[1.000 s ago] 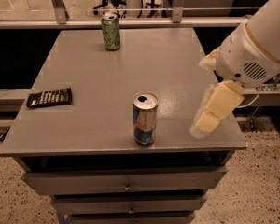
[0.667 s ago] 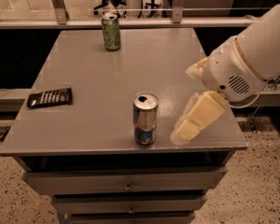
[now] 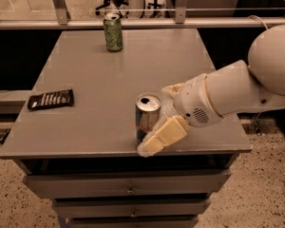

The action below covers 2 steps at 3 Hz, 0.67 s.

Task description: Knock redbull can over

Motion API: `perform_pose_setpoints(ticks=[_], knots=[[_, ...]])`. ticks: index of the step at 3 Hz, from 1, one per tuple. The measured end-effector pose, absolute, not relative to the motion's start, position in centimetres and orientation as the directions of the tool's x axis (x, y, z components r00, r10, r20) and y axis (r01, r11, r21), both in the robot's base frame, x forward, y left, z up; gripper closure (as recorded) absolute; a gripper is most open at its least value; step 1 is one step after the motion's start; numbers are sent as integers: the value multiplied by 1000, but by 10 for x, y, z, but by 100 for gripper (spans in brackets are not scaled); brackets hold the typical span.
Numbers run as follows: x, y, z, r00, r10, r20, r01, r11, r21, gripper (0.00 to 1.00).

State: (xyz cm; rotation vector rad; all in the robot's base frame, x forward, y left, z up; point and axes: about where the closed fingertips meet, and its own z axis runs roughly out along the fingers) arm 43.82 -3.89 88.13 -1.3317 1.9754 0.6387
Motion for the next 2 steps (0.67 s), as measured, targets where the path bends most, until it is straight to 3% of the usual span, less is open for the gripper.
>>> perform_pose_setpoints(ticks=[2], knots=[[514, -26, 884, -254, -504, -825, -898, 440, 8, 0]])
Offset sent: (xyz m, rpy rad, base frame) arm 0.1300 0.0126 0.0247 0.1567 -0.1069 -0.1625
